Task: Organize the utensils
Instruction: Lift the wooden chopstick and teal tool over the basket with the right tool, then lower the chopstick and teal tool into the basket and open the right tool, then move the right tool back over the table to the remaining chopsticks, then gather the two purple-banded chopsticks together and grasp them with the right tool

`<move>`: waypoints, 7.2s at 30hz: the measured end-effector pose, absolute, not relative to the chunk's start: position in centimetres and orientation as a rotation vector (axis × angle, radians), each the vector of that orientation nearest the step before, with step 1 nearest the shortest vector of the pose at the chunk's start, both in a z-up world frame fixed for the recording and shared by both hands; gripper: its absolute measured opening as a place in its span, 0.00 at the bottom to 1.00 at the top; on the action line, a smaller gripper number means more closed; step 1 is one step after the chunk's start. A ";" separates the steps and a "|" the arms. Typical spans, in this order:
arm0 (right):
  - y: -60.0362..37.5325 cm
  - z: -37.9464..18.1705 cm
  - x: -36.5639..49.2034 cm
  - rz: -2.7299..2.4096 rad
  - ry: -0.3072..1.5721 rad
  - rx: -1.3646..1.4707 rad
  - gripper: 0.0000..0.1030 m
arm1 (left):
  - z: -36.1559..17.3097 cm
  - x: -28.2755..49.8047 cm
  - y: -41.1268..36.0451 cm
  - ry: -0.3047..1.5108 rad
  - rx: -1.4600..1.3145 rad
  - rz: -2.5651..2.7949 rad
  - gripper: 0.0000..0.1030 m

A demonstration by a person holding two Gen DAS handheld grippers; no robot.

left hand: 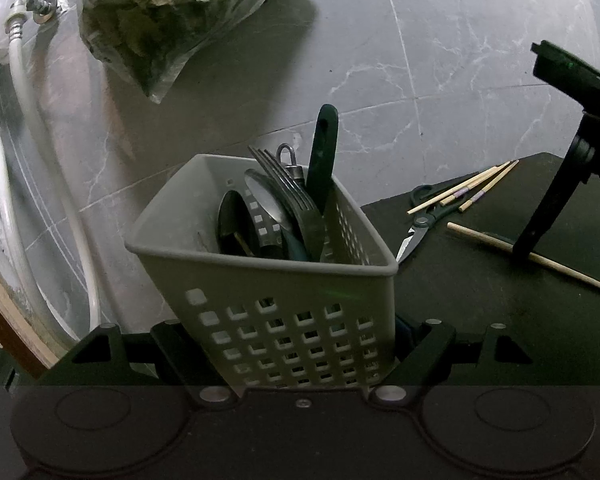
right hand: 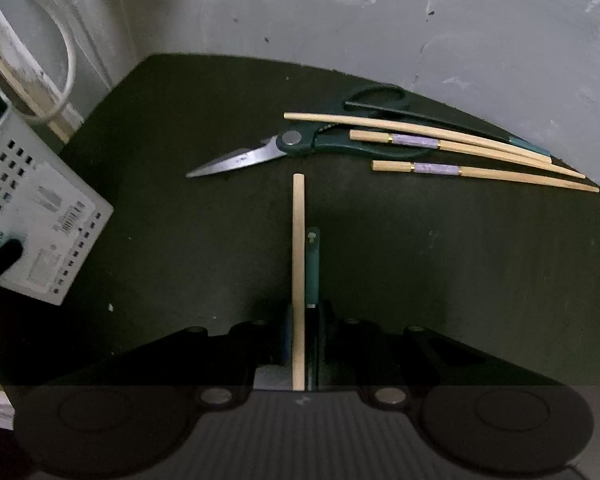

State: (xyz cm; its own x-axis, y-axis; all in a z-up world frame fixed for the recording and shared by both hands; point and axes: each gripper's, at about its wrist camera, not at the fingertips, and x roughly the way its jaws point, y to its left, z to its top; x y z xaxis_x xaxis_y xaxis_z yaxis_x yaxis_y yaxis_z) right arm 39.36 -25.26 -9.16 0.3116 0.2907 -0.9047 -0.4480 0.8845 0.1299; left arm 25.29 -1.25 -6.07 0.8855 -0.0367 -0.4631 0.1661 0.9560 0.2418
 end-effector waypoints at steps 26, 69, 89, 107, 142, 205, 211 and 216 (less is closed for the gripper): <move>-27.5 -0.8 33.4 0.480 0.621 0.141 0.14 | -6.0 25.3 -1.1 0.468 0.290 -0.126 0.81; -12.9 0.5 28.8 0.749 0.388 0.151 0.15 | -6.1 24.9 -0.2 0.449 0.300 -0.189 0.80; -12.7 1.0 28.7 0.769 0.384 0.111 0.44 | -6.0 25.1 -0.1 0.453 0.305 -0.195 0.81; -16.1 4.7 27.3 0.656 0.217 0.159 0.98 | -6.0 25.0 -0.1 0.453 0.306 -0.194 0.81; -31.5 -9.3 34.2 -0.002 0.802 0.087 1.00 | -5.9 26.4 -1.7 0.502 0.307 -0.120 0.82; -39.4 -9.8 38.4 0.562 1.069 -0.025 0.99 | -5.9 26.5 -1.8 0.512 0.303 -0.111 0.82; -35.9 -9.4 36.9 0.632 1.078 -0.197 0.97 | -5.9 26.4 -1.3 0.507 0.305 -0.131 0.82; -33.2 -9.4 37.9 0.691 1.098 -0.410 0.92 | -5.8 26.4 -1.2 0.505 0.309 -0.137 0.82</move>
State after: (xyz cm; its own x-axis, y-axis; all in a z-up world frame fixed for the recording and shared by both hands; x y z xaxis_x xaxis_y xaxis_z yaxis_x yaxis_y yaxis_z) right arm 37.89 -33.25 -9.36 0.2808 0.3044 -0.9102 -0.6891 0.7240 0.0295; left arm 26.36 -1.23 -5.79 0.8675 -0.0528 -0.4946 0.2038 0.9448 0.2565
